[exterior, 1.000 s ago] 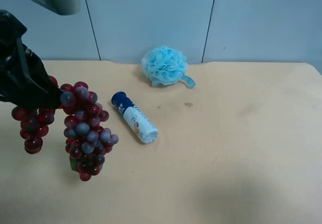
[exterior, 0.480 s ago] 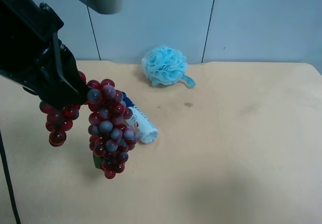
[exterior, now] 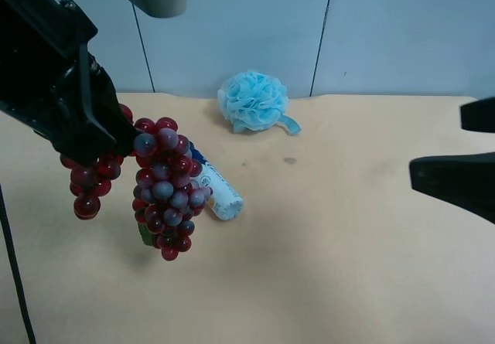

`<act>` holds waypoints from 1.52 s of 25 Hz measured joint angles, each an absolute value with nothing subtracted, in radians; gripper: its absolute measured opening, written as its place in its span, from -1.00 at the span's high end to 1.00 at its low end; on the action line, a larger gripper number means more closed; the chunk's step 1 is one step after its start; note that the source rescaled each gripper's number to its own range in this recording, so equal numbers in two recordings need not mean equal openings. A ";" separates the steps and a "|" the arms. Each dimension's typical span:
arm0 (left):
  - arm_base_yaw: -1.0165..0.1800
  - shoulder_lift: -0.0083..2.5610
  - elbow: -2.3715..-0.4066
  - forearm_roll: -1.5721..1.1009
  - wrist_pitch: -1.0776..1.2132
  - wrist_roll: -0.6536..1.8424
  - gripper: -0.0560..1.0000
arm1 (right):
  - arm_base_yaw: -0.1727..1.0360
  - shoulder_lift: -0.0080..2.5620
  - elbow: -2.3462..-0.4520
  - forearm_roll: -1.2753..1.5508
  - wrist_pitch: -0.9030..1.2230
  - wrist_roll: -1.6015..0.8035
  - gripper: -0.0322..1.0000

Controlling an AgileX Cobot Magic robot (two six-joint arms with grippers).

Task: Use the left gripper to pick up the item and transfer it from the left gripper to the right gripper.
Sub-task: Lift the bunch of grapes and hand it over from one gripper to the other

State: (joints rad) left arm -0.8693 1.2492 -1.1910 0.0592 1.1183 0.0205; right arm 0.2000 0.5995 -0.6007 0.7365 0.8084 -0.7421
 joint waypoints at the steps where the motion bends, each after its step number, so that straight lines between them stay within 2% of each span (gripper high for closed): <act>1: -0.869 1.249 -1.191 0.059 1.118 0.021 0.89 | 0.240 0.639 -0.601 0.762 0.774 -0.789 -1.00; 13: -0.869 1.249 -1.258 0.060 1.097 0.027 0.89 | 0.646 1.030 -0.601 1.103 0.424 -1.260 -1.00; 16: -0.869 1.249 -1.292 0.060 1.098 0.028 0.89 | 0.703 1.105 -0.602 1.215 0.332 -1.363 -1.00; 23: -0.869 1.249 -1.340 0.049 1.124 0.032 0.89 | 0.712 1.212 -0.641 1.433 0.289 -1.602 -1.00; 38: -0.869 1.249 -1.342 -0.055 1.088 0.047 0.89 | 0.712 1.341 -0.743 1.571 0.383 -1.788 -1.00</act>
